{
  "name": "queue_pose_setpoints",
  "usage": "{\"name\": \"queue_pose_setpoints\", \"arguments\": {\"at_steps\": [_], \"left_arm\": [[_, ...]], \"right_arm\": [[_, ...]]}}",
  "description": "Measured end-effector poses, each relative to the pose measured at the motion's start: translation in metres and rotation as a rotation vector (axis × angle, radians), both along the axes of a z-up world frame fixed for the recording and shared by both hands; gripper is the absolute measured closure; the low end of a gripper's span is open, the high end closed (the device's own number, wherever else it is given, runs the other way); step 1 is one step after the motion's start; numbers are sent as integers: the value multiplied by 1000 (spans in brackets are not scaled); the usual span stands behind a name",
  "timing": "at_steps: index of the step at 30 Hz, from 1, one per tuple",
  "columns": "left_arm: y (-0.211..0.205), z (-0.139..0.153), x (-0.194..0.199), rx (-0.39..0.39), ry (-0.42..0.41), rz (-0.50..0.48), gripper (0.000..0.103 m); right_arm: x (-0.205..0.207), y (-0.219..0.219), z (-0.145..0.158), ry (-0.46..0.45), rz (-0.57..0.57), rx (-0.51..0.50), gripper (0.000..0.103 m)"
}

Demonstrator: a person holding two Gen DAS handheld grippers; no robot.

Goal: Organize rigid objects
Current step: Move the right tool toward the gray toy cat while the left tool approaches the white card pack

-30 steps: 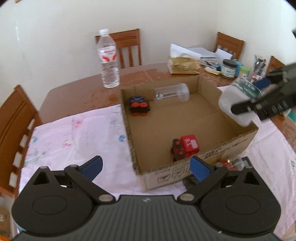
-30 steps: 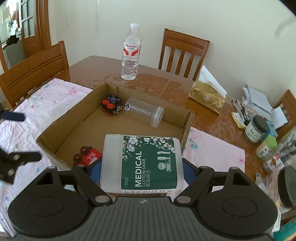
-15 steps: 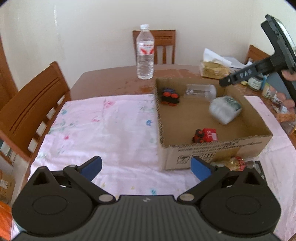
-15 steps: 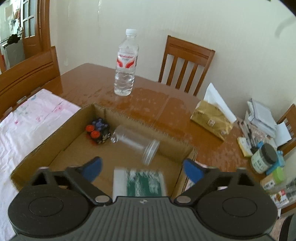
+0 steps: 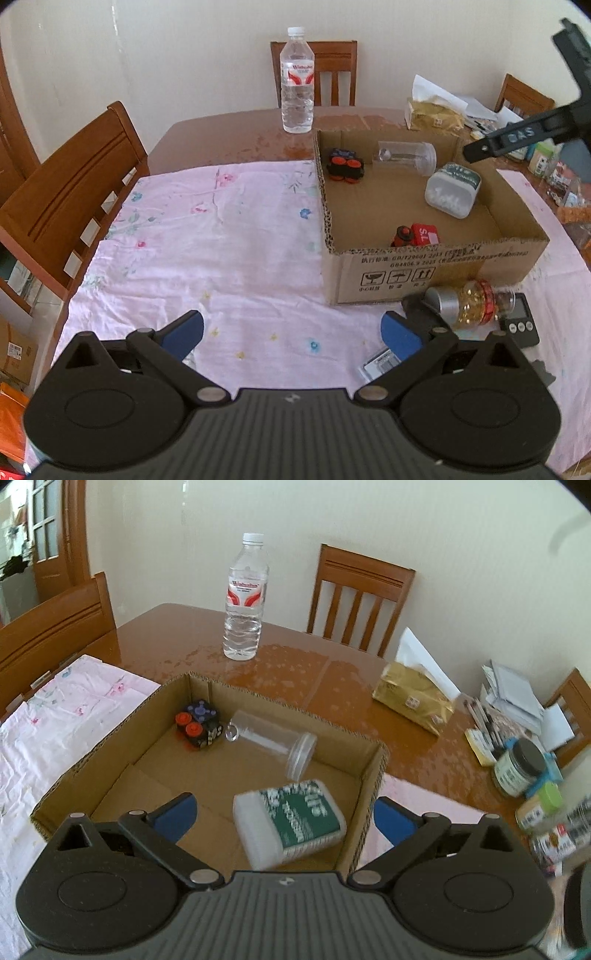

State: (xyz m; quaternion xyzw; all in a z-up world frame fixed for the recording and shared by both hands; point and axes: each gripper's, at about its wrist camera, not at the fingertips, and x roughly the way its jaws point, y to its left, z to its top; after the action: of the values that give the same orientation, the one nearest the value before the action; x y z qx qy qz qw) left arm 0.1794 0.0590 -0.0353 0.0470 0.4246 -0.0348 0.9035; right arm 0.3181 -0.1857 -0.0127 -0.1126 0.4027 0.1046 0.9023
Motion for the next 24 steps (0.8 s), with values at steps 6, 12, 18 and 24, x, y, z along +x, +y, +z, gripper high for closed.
{"name": "queue_pose_setpoints", "arguments": {"at_steps": [6,12,18,24], "left_arm": [[13,-2,3,4,-11,-9,1],[24,-6,1,-31,4,-70,1],[29,-13,-4,-56,16,-143,1],[31,-20,-7,-63,34,-210,1]], "right_arm": [[-41,-1,4,0,-105,18,0],[-86,1,-3,41,-209,51,0],[-124,14,-28,108,-292,70,0],[-143,34,-51,163,-361,69,0]]}}
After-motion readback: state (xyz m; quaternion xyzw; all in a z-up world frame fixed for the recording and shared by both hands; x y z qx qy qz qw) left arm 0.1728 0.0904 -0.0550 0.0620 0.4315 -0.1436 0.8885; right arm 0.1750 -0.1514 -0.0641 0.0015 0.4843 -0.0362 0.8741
